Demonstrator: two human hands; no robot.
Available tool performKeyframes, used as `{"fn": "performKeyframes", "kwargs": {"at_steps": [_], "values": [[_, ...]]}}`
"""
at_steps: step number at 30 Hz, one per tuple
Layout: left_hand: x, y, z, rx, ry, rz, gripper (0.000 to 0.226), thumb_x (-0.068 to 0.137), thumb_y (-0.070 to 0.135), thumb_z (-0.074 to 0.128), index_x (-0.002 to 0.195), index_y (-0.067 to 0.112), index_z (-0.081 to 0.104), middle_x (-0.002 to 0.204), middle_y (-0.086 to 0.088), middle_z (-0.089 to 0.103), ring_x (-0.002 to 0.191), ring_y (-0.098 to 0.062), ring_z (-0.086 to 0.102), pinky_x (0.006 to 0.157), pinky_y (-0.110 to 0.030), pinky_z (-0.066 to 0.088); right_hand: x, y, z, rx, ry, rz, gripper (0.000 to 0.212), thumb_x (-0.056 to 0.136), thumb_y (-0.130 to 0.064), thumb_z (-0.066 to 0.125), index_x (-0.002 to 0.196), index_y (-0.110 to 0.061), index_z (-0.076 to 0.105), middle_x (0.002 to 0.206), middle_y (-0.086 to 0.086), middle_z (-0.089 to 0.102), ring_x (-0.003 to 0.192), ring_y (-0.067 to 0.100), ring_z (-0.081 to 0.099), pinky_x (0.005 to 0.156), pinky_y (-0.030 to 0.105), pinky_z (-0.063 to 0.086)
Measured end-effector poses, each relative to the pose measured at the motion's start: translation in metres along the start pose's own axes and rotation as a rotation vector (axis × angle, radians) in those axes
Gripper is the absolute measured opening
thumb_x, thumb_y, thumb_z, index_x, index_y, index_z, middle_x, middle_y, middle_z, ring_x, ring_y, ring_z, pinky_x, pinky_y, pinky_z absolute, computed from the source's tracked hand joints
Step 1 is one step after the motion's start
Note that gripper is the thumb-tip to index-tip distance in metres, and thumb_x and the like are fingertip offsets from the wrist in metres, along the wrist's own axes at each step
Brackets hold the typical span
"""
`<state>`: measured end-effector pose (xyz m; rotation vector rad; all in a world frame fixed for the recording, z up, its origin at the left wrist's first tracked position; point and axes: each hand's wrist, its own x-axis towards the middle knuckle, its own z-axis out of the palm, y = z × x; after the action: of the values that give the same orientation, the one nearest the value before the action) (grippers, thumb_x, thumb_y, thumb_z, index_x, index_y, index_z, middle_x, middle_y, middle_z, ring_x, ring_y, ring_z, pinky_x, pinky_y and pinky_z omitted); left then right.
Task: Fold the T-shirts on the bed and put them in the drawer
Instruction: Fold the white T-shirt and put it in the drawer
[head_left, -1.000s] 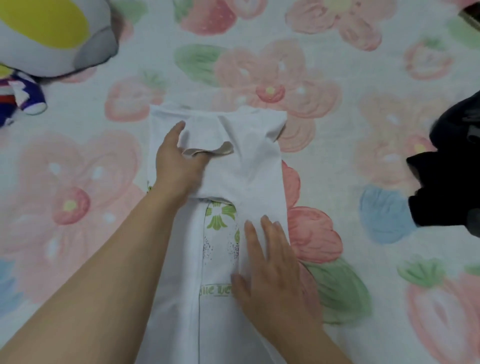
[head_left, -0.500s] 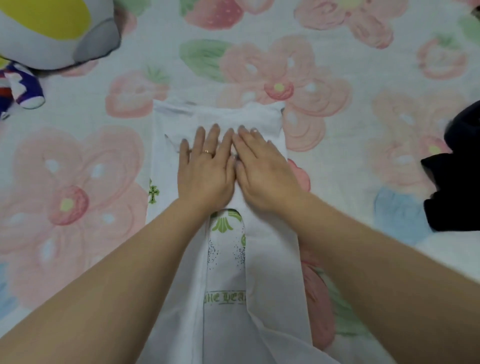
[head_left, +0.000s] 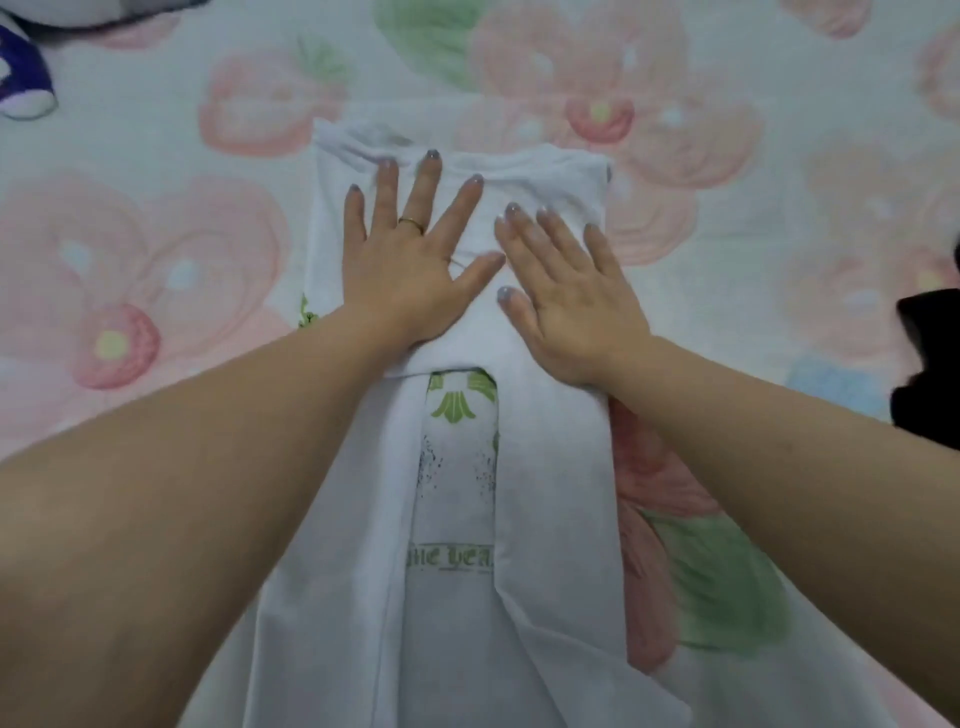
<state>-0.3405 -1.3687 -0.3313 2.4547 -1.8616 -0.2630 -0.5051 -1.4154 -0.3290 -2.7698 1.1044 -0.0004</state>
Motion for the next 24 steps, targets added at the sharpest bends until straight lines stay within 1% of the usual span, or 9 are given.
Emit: {"fn": "performKeyframes", "kwargs": {"at_steps": [5,8,10,12,15,18,20,22,24], "values": [[-0.056,0.015,-0.011,-0.298,0.174,-0.053,0.059,0.093,0.041,0.043,0.146,0.024,0.024,0.153,-0.022,0.007,0.141,-0.04,0.005,0.114,-0.046,0.003,-0.022,0.017,-0.018,0.319,0.141,0.455,0.057,0.098,-0.032,0.031,0.148,-0.009,0.014,0.155,0.012,0.018,0.142,0.025,0.018,0.115,0.035,0.014],[-0.132,0.036,-0.014,-0.561,0.322,-0.125,0.059,0.085,0.025,0.057,0.137,0.003,0.039,0.126,-0.029,0.036,0.118,-0.036,0.038,0.105,-0.039,0.029,-0.102,-0.017,-0.033,0.587,0.278,0.488,0.044,0.089,-0.031,0.05,0.126,-0.007,0.049,0.113,0.007,0.054,0.104,0.021,0.052,0.088,0.031,0.041],[-0.181,0.055,-0.017,-0.736,0.269,-0.216,0.061,0.081,0.022,0.061,0.137,0.008,0.039,0.105,-0.014,0.041,0.094,-0.024,0.048,0.088,-0.027,0.041,-0.172,-0.048,-0.043,0.642,0.127,0.488,0.032,0.081,-0.033,0.063,0.104,-0.012,0.057,0.088,-0.004,0.052,0.079,0.012,0.049,0.07,0.026,0.039],[-0.216,0.074,-0.019,-0.871,0.14,-0.282,0.065,0.079,0.022,0.063,0.137,0.027,0.033,0.089,-0.001,0.045,0.074,-0.02,0.052,0.075,-0.018,0.045,-0.228,-0.069,-0.043,0.653,-0.132,0.517,0.035,0.073,-0.03,0.075,0.101,-0.015,0.059,0.085,-0.008,0.052,0.078,0.01,0.05,0.071,0.025,0.039],[-0.242,0.092,-0.02,-0.913,0.011,-0.242,0.076,0.079,0.012,0.07,0.131,0.045,0.025,0.08,0.0,0.054,0.068,-0.02,0.055,0.071,-0.029,0.05,-0.276,-0.087,-0.044,0.615,-0.216,0.567,0.025,0.074,-0.023,0.075,0.091,-0.025,0.056,0.08,-0.009,0.056,0.076,0.011,0.054,0.063,0.019,0.033],[-0.247,0.091,-0.022,-0.978,-0.061,-0.289,0.077,0.08,0.007,0.067,0.125,0.053,0.026,0.076,0.004,0.059,0.065,-0.008,0.056,0.067,-0.016,0.047,-0.286,-0.107,-0.054,0.57,-0.007,0.4,0.022,0.066,-0.004,0.059,0.082,-0.019,0.059,0.064,0.002,0.059,0.063,0.015,0.05,0.056,0.022,0.041],[-0.255,0.081,-0.028,-1.002,-0.024,-0.358,0.069,0.081,0.006,0.065,0.121,0.051,0.032,0.076,0.009,0.06,0.065,-0.006,0.057,0.062,-0.004,0.042,-0.293,-0.124,-0.055,0.511,-0.049,0.16,0.017,0.062,-0.017,0.058,0.077,-0.02,0.067,0.059,0.002,0.057,0.057,0.02,0.053,0.048,0.023,0.045],[-0.265,0.063,-0.037,-0.846,0.097,-0.376,0.053,0.082,0.016,0.06,0.124,0.041,0.041,0.084,0.005,0.061,0.069,-0.007,0.057,0.066,-0.003,0.04,-0.295,-0.132,-0.055,0.459,-0.192,0.027,0.016,0.059,-0.035,0.067,0.066,-0.022,0.07,0.057,-0.002,0.056,0.055,0.019,0.057,0.045,0.02,0.044],[-0.274,0.041,-0.044,-0.571,0.195,-0.357,0.047,0.083,0.022,0.052,0.129,0.017,0.049,0.098,-0.012,0.062,0.084,-0.019,0.058,0.079,-0.014,0.038,-0.285,-0.128,-0.056,0.484,-0.144,0.107,0.022,0.071,-0.038,0.062,0.067,-0.018,0.07,0.063,-0.001,0.057,0.061,0.02,0.057,0.051,0.026,0.045]]}}
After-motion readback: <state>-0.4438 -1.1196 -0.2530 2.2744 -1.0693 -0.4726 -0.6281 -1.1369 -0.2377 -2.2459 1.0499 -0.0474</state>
